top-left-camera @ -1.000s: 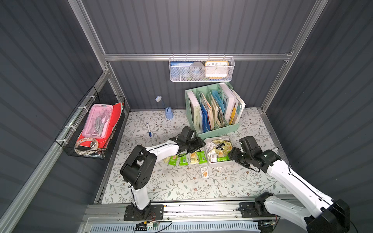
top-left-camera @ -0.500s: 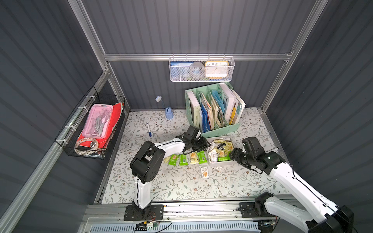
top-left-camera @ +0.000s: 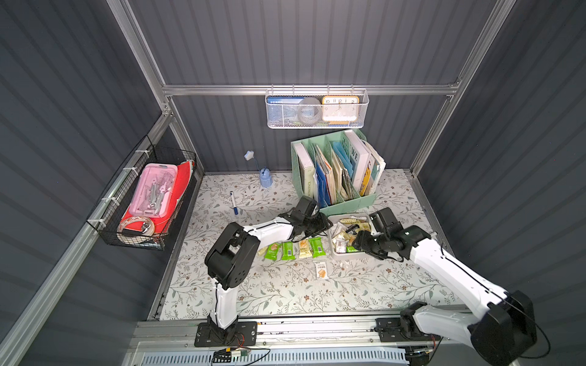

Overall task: Take the cookies out of the storage box
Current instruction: Move the storage box to the center of the board, then pick up the cookie from the storage box.

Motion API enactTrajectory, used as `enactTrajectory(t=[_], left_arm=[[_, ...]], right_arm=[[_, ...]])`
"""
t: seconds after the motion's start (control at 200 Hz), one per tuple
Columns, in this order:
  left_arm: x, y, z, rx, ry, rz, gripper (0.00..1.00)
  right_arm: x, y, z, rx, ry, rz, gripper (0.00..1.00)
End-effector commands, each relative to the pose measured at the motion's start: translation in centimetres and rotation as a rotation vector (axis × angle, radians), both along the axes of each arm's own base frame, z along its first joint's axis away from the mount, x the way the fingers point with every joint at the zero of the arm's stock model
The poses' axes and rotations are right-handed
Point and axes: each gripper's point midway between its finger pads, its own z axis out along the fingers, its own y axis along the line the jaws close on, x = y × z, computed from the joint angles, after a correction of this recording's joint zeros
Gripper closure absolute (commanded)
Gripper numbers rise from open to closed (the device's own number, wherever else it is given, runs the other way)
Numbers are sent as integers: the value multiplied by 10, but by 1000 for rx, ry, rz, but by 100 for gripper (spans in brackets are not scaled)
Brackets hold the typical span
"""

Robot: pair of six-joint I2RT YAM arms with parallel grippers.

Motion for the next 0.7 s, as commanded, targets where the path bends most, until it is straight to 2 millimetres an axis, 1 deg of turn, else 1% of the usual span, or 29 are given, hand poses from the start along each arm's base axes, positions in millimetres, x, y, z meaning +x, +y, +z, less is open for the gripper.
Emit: enactTrajectory(t=[0.0, 0.065, 0.115, 0.155, 0.2, 0.315, 0.4, 0.475, 0.585, 0.695], left_arm=[[12, 26, 44, -4, -83, 181, 51], [12, 44, 55, -2, -82, 286, 49], [10, 61, 59, 1, -64, 383, 48], [5, 77, 55, 18, -28, 463, 47], [1, 91, 56, 29, -23, 532, 47], [-9, 123, 52, 66, -4, 676, 47], [-14, 137, 52, 81, 1, 733, 47], [-16, 142, 52, 83, 5, 760, 46], [-19, 148, 50, 98, 14, 785, 46], [-25, 160, 49, 131, 23, 828, 46]], right_arm=[[11, 12, -7, -45, 20, 101, 35], [17, 15, -15, -81, 44, 130, 35], [21, 17, -22, -100, 65, 138, 35], [25, 17, -28, -114, 79, 137, 35], [29, 17, -34, -126, 87, 132, 35], [41, 30, -41, -109, 93, 141, 34], [47, 38, -45, -120, 101, 161, 33], [49, 41, -51, -141, 118, 165, 32], [49, 37, -63, -183, 159, 151, 30], [48, 32, -70, -230, 179, 146, 30]])
